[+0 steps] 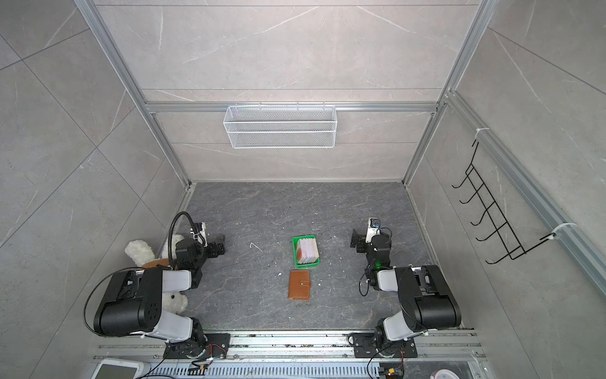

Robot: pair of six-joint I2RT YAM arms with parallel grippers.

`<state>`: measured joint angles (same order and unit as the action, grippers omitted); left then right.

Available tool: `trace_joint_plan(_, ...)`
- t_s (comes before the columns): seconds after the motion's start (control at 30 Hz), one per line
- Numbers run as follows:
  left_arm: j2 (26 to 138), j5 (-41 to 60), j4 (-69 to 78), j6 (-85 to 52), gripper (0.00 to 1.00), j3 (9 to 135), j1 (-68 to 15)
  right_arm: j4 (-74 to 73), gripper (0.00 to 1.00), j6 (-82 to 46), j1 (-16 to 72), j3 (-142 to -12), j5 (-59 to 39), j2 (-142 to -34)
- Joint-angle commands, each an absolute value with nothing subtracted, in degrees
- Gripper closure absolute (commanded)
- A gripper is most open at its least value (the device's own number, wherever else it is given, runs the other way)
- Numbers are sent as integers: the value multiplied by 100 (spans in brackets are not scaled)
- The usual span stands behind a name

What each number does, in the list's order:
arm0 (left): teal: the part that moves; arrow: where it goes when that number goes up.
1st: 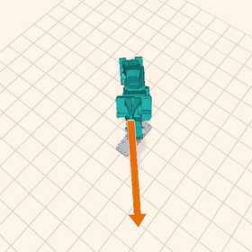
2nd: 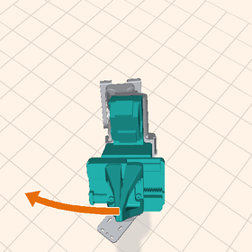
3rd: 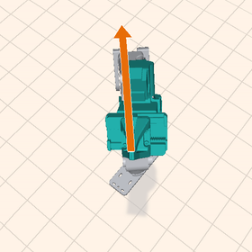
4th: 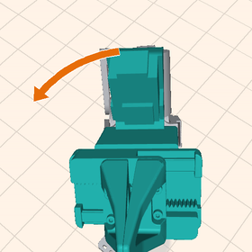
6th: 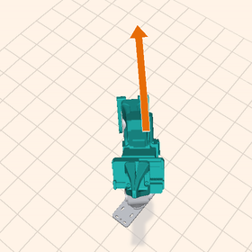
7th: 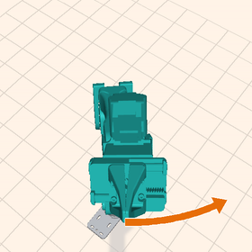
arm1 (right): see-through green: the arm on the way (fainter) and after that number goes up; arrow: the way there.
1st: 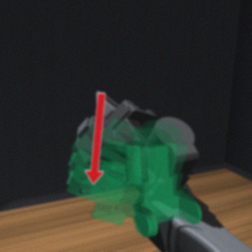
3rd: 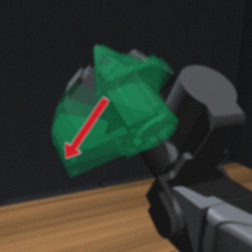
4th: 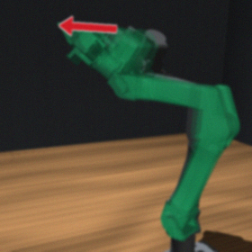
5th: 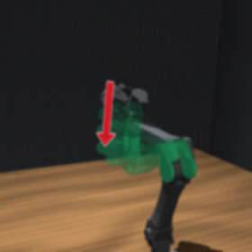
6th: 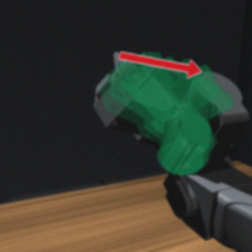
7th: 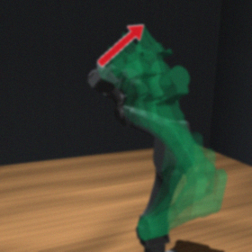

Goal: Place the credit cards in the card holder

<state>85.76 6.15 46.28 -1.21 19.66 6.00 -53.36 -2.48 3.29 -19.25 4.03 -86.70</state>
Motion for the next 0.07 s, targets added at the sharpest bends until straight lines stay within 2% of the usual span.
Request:
trace_joint_plan(0.0, 8581, 593, 4770, -25, 0, 2101, 581, -5236, 0, -155, 320, -2012, 355, -8702)
trace_joint_plan(0.03, 8580, 591, 4773, -22, 0, 2102, 580, -5236, 0, -159, 316, -2006, 352, -8705)
